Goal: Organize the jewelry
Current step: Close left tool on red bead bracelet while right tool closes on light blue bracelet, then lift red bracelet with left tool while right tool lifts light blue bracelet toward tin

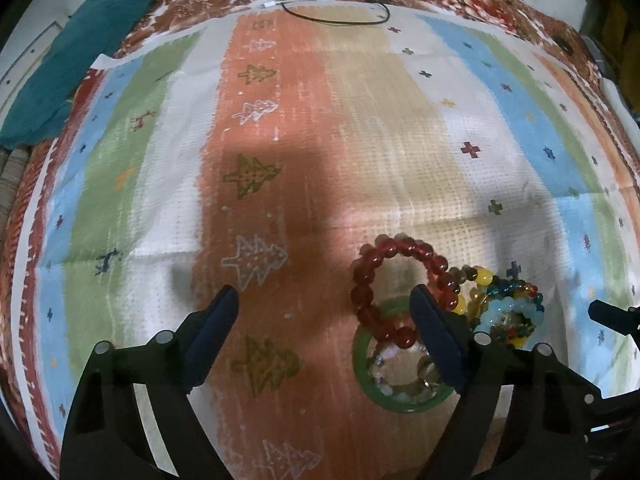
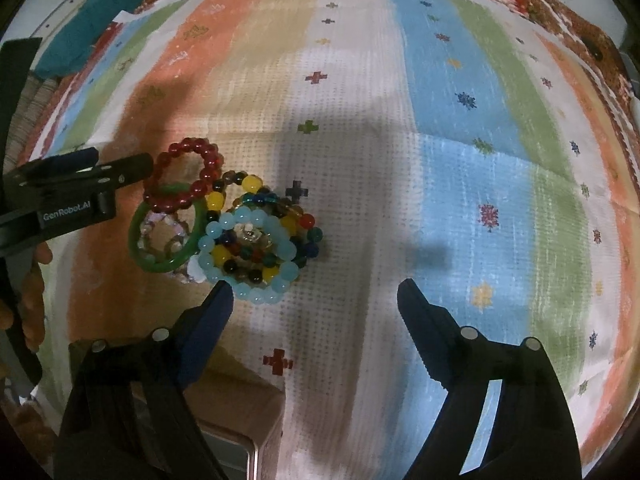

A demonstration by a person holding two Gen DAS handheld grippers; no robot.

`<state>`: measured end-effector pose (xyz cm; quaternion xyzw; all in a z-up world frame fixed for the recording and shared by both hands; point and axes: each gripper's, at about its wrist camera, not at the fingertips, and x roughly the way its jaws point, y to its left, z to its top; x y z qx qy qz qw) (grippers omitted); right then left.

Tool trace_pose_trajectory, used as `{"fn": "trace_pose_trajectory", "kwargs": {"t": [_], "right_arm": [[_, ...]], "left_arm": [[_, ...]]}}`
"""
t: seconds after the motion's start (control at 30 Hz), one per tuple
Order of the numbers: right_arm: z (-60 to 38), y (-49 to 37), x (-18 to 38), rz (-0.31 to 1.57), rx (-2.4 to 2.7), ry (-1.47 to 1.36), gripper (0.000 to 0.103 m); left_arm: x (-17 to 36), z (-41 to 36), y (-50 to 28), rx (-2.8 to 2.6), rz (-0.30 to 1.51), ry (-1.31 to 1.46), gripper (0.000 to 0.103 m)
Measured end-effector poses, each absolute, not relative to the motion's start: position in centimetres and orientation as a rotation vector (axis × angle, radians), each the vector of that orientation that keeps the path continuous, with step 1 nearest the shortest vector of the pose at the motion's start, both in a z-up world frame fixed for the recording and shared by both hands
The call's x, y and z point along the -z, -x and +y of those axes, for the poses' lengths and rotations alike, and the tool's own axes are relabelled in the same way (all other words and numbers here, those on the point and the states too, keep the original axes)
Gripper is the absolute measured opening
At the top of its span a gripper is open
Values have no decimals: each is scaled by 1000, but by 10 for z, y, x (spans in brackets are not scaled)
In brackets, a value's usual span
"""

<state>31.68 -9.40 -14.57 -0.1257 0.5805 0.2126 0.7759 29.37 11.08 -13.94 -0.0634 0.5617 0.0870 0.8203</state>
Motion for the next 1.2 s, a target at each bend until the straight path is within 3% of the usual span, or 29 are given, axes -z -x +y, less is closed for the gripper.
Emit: {"fn": "trace_pose_trajectory", "kwargs": {"t": [0.53, 0.63, 0.7, 0.87, 1.2], "right_arm": [[-76, -326, 161, 1302, -488, 286, 33], [-73, -325, 162, 1306, -504, 290, 25], [-70, -324, 162, 1305, -513, 296, 17], [-70, -319, 158, 1283, -509, 323, 12], [-75, -309, 138, 1230, -536, 310, 12]], "left_arm": [[168, 107, -308, -161, 1247, 106, 47], [168, 105, -310, -151, 1245, 104, 32], [168, 104, -310, -156, 1246, 97, 15], [168, 99, -310, -184, 1249, 66, 14], [141, 92, -292, -191, 1211, 79, 13]]}}
